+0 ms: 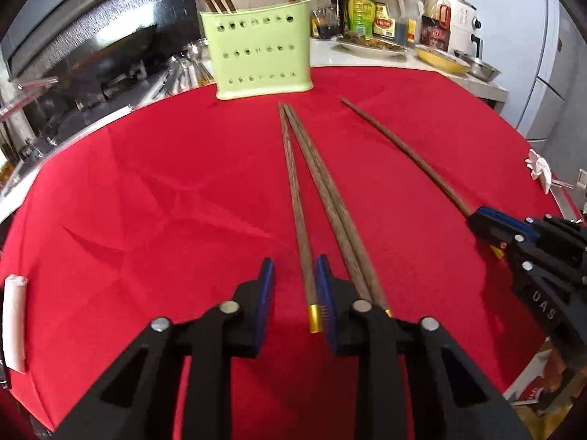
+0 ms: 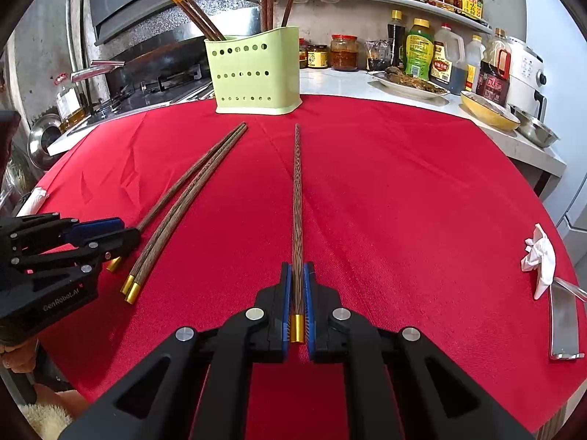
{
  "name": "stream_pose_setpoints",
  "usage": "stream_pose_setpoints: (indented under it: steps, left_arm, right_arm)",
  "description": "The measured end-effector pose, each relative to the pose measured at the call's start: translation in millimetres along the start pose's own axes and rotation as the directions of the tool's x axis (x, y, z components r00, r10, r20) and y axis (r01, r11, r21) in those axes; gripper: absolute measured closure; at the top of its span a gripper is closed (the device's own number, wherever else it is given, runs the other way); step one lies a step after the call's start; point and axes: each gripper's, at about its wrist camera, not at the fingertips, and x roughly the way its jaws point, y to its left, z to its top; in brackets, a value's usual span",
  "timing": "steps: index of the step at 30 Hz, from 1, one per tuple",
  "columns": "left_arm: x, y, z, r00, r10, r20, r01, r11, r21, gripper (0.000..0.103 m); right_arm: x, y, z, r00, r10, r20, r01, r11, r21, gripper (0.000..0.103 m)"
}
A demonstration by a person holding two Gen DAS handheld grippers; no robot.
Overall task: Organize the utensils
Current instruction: 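Lower both grippers onto single chopsticks and close them, then lift both chopsticks and turn them upright above the green holder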
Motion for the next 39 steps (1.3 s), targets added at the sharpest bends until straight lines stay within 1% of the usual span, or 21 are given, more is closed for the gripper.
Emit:
stream_pose_setpoints:
  steps: [5,9,12,17,18,21,22,24,25,26,28,29,30,31,32,36,38,39]
  left_arm:
    - [-3,18,-5,1.0,0.003,-0.009,-0.003,1.0,-0.026,0.095]
    - [-8,35,-11,1.0,0.017,-0.011,-0.018,0.999,-0.049,0.096]
    - [-11,50,-15,1.0,0.023,-0.011,-0.024,0.996,-0.086,0.096]
    - [-15,61,-20,0.999,-0.046,-0.001,0.045,0.99,-0.131,0.095]
    - [-15,62,-21,0.999,-0.052,0.0,0.051,0.989,-0.14,0.095]
    - [-15,57,-21,0.999,-0.031,-0.007,0.03,0.993,-0.116,0.094]
    - [-15,56,-22,1.0,-0.029,-0.008,0.027,0.993,-0.116,0.093]
    - [-17,55,-23,0.999,-0.045,-0.01,0.043,0.992,-0.12,0.085]
    - [-17,51,-23,0.999,-0.05,-0.01,0.049,0.993,-0.108,0.078]
    - [-18,47,-23,0.999,-0.042,-0.01,0.04,0.995,-0.094,0.076]
    - [-16,36,-24,1.0,0.01,-0.001,-0.01,0.999,-0.044,0.076]
    - [-16,33,-25,1.0,0.023,0.008,-0.023,0.999,-0.024,0.08]
    - [-17,31,-25,1.0,0.025,0.012,-0.025,1.0,-0.014,0.081]
    - [-17,32,-25,1.0,0.025,0.012,-0.025,1.0,-0.013,0.091]
    - [-17,32,-26,0.999,0.042,0.013,-0.042,0.999,-0.006,0.093]
    - [-21,38,-29,0.999,0.032,0.031,-0.032,0.999,-0.008,0.096]
    - [-28,43,-29,0.997,0.032,0.063,-0.031,0.999,-0.011,0.096]
    - [-33,46,-27,0.997,0.019,0.08,-0.017,1.0,-0.021,0.096]
  right_arm:
    - [0,0,-1,1.0,0.017,0.001,-0.017,1.0,0.01,0.096]
    - [0,1,-1,1.0,0.029,0.001,-0.029,1.0,0.012,0.096]
    - [0,3,-2,0.999,0.035,0.002,-0.035,0.999,0.008,0.096]
    - [-1,1,-2,0.998,0.055,-0.002,-0.055,0.998,0.013,0.093]
    - [-1,1,-3,0.999,0.051,-0.003,-0.051,0.999,0.012,0.093]
    - [-4,1,-6,0.999,0.052,-0.003,-0.052,0.998,0.021,0.093]
    - [-5,0,-7,0.998,0.059,-0.002,-0.059,0.998,0.029,0.093]
    - [-8,-1,-10,0.998,0.061,0.004,-0.061,0.997,0.036,0.093]
    - [-8,0,-12,0.998,0.059,0.011,-0.059,0.998,0.034,0.093]
    - [-8,1,-12,0.998,0.054,0.015,-0.055,0.998,0.031,0.093]
    - [-8,3,-12,0.999,0.041,0.021,-0.042,0.999,0.023,0.093]
    - [-9,4,-13,0.999,0.036,0.026,-0.037,0.999,0.021,0.093]
    - [-9,4,-14,0.999,0.035,0.027,-0.035,0.999,0.021,0.093]
    - [-10,4,-15,0.999,0.032,0.029,-0.032,0.999,0.018,0.093]
    - [-10,5,-16,0.999,0.028,0.031,-0.028,1.0,0.012,0.094]
    - [-11,5,-17,0.999,0.028,0.039,-0.029,1.0,0.009,0.096]
    - [-15,5,-15,0.998,0.037,0.052,-0.038,0.999,0.016,0.096]
    - [-17,5,-14,0.998,0.037,0.059,-0.038,0.999,0.017,0.096]
